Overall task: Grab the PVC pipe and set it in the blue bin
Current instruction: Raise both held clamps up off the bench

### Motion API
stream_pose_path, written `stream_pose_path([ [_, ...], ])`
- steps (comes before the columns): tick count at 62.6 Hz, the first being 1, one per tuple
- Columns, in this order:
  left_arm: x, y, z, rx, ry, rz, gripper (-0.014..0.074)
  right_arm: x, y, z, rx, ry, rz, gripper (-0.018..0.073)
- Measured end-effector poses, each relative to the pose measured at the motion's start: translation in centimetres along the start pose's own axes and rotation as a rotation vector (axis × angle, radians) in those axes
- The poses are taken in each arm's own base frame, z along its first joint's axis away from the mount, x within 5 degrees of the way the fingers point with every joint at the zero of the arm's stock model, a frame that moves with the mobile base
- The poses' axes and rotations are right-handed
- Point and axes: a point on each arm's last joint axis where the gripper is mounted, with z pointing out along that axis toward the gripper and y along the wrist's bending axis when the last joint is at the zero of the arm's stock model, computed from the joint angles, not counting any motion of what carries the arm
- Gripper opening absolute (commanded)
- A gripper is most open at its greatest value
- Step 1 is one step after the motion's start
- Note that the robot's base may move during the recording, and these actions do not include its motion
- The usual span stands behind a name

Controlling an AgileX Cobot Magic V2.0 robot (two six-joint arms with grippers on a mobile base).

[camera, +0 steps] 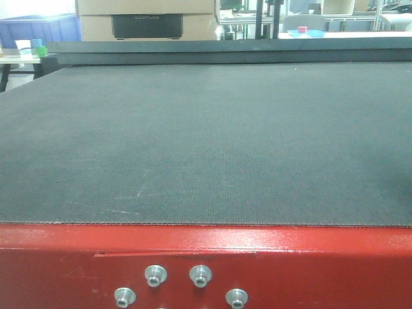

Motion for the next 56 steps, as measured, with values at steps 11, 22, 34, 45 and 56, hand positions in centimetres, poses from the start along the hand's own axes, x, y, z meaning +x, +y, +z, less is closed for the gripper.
stream_pose_path([
  [11, 0.00, 0.00, 0.00, 0.000, 0.000, 0.000, -0.0111, 0.00, 0.00, 0.00, 0.000, 0.000, 0.000, -0.0160],
  [22, 0.00, 0.00, 0.00, 0.000, 0.000, 0.000, -0.0111, 0.00, 0.00, 0.00, 0.000, 0.000, -0.004, -0.0160],
  [34, 0.00, 0.00, 0.00, 0.000, 0.000, 0.000, -0.0111, 0.00, 0.00, 0.00, 0.000, 0.000, -0.004, -0.0160],
  [45, 0.00, 0.00, 0.00, 0.000, 0.000, 0.000, -0.0111, 0.00, 0.00, 0.00, 0.000, 0.000, -0.004, -0.0160],
  [56, 0.02, 0.00, 0.00, 0.000, 0.002, 0.000, -0.0111, 0.00, 0.01, -0.05, 0.000, -0.002, -0.004, -0.0160],
])
